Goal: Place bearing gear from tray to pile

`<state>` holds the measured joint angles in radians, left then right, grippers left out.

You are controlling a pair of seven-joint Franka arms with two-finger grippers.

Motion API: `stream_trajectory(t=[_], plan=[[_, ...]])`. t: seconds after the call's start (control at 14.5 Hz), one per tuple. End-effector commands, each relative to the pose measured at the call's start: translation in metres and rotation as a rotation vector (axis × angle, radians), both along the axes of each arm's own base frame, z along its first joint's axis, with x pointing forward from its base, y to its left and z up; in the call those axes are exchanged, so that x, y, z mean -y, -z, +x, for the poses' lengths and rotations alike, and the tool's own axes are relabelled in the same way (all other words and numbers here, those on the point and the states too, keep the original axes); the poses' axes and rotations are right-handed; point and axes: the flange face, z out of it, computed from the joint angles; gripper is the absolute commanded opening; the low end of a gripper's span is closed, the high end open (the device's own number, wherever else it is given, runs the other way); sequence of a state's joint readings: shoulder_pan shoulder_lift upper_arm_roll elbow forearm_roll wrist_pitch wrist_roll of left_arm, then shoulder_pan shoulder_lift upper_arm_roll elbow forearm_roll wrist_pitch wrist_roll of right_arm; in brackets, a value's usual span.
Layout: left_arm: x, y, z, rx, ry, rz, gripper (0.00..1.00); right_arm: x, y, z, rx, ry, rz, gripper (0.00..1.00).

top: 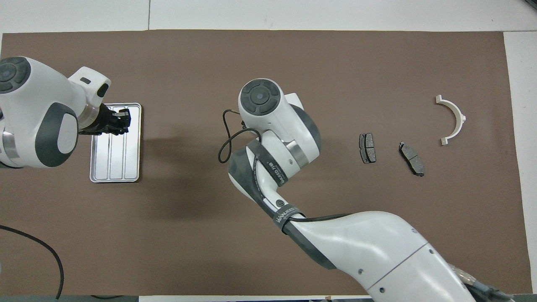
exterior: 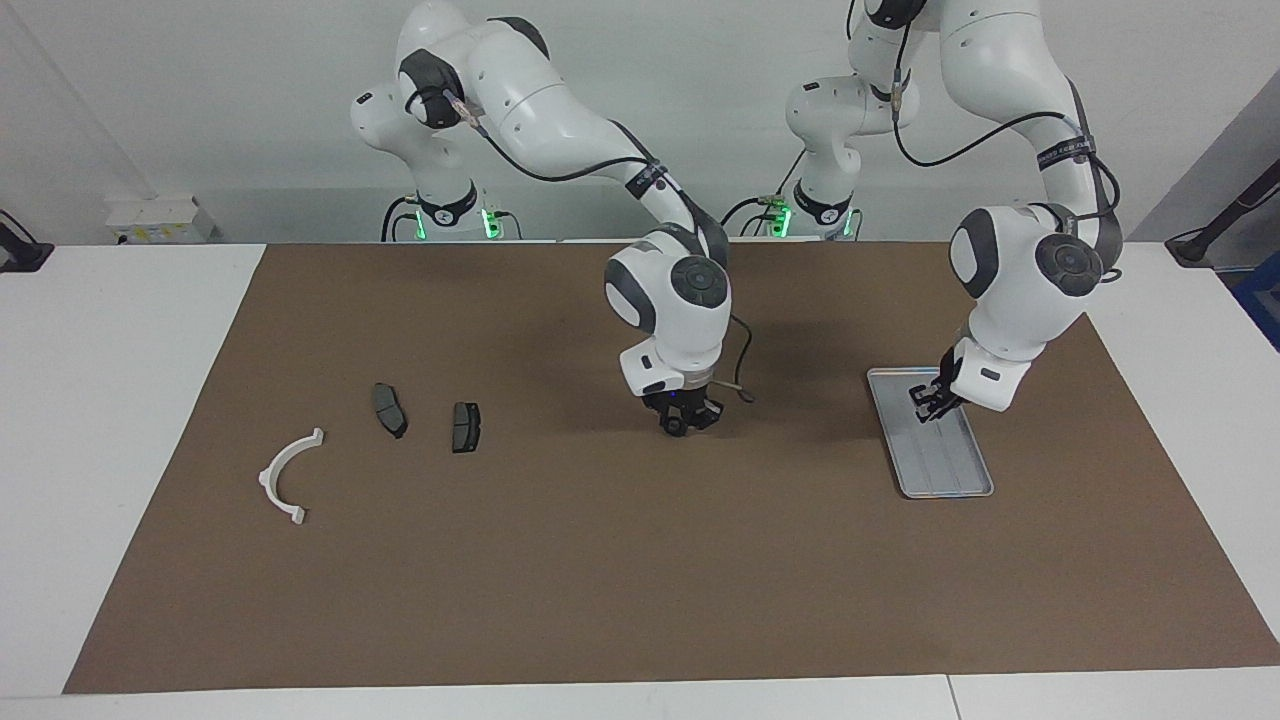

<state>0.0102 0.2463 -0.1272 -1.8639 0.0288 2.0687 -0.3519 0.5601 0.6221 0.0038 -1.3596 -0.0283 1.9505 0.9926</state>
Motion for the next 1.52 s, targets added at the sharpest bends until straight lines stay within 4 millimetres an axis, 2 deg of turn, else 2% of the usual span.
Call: stream_trajectory(t=[0.0, 0.14, 0.21, 0.34, 0.48, 0.62, 0.69, 0.9, 1.24, 1.38, 1.45], plan=[[0.06, -0.011, -0.01, 0.006, -0.061, 0.0, 0.02, 0.058, -0.077, 0.002, -0.025, -0.099, 0.008, 0.0], [0.118, -0.01, -0.024, 0.019, -0.116, 0.0, 0.02, 0.1, -0.124, 0.003, -0.029, -0.177, 0.011, 0.0], [0.147, -0.011, -0.031, 0.038, -0.138, -0.007, 0.02, 0.124, -0.141, 0.005, -0.034, -0.232, 0.012, 0.0], [0.194, -0.008, -0.047, 0.058, -0.144, -0.02, 0.02, 0.188, -0.16, 0.018, -0.036, -0.358, 0.018, 0.0], [0.238, -0.004, -0.062, 0.085, -0.182, -0.043, 0.02, 0.244, -0.164, 0.033, -0.033, -0.469, 0.019, 0.0], [0.297, 0.027, -0.078, 0.071, -0.191, -0.04, 0.02, 0.294, -0.156, 0.045, -0.013, -0.548, 0.024, 0.0], [0.313, 0.04, -0.08, 0.069, -0.204, -0.039, 0.02, 0.311, -0.149, 0.049, -0.007, -0.566, 0.022, 0.0], [0.327, 0.058, -0.084, 0.101, -0.2, -0.048, 0.02, 0.33, -0.106, 0.056, 0.012, -0.585, 0.013, 0.0], [0.323, 0.076, -0.088, 0.082, -0.199, -0.031, 0.02, 0.342, -0.018, 0.073, 0.051, -0.584, -0.006, 0.0], [0.323, 0.079, -0.089, 0.088, -0.198, -0.036, 0.02, 0.352, 0.01, 0.08, 0.051, -0.576, -0.007, 0.0], [0.322, 0.084, -0.092, 0.083, -0.196, -0.032, 0.03, 0.358, 0.018, 0.083, 0.06, -0.59, -0.013, 0.0]])
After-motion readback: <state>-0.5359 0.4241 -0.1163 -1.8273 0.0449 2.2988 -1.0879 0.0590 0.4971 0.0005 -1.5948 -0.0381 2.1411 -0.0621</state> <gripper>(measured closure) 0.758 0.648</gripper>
